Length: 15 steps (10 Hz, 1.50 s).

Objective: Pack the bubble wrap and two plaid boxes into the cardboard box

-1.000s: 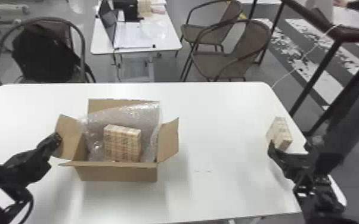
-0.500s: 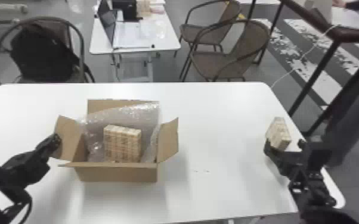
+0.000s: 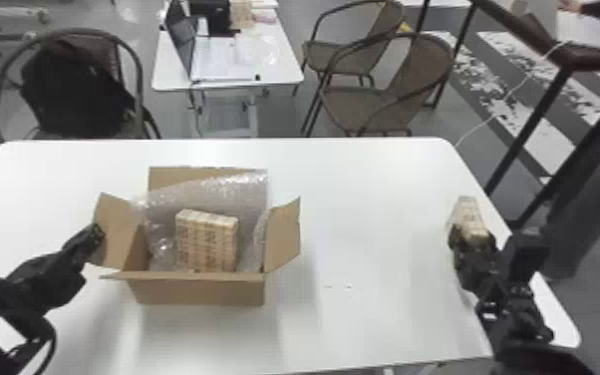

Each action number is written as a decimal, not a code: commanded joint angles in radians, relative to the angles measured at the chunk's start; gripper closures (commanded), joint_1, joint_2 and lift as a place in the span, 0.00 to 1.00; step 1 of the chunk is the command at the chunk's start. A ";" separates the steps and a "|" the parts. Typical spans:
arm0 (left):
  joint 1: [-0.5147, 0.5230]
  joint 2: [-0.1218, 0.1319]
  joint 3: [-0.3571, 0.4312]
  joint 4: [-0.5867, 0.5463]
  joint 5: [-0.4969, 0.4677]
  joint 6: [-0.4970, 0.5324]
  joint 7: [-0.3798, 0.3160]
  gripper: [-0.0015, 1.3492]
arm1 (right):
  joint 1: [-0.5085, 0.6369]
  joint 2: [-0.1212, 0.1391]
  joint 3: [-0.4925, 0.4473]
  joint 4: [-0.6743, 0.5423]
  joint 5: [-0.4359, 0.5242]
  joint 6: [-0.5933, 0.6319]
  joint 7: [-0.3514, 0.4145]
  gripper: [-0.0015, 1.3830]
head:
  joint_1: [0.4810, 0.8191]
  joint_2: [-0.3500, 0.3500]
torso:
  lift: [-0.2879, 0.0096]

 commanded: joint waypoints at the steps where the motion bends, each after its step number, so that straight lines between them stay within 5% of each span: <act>1: -0.001 -0.003 0.000 0.000 0.000 0.000 0.000 0.91 | 0.014 0.007 0.000 -0.011 -0.006 0.000 0.000 0.77 | 0.63 0.39 | 0.61; 3: -0.001 -0.003 0.000 0.000 -0.002 0.000 0.000 0.91 | 0.049 0.013 0.000 -0.054 -0.029 0.000 0.000 0.77 | 0.63 0.39 | 0.61; 5: -0.001 -0.003 -0.001 0.000 -0.003 -0.002 0.000 0.91 | 0.132 0.029 0.025 -0.251 -0.095 0.037 0.011 0.77 | 0.63 0.39 | 0.61; 7: -0.001 -0.003 -0.001 0.000 -0.005 -0.002 0.000 0.91 | 0.154 0.016 0.078 -0.550 -0.110 0.281 0.137 0.77 | 0.63 0.45 | 0.61; 9: -0.002 -0.003 -0.005 0.000 -0.006 -0.002 0.000 0.91 | 0.063 -0.004 0.161 -0.672 -0.168 0.528 0.304 0.77 | 0.63 0.54 | 0.61; 12: -0.006 -0.003 -0.012 0.002 -0.012 -0.002 0.000 0.91 | -0.178 -0.057 0.317 -0.599 -0.303 0.767 0.555 0.77 | 0.63 0.75 | 0.61; 15: -0.009 -0.003 -0.017 0.006 -0.018 0.000 0.002 0.91 | -0.346 -0.042 0.520 -0.355 -0.432 0.784 0.712 0.77 | 0.60 0.90 | 0.61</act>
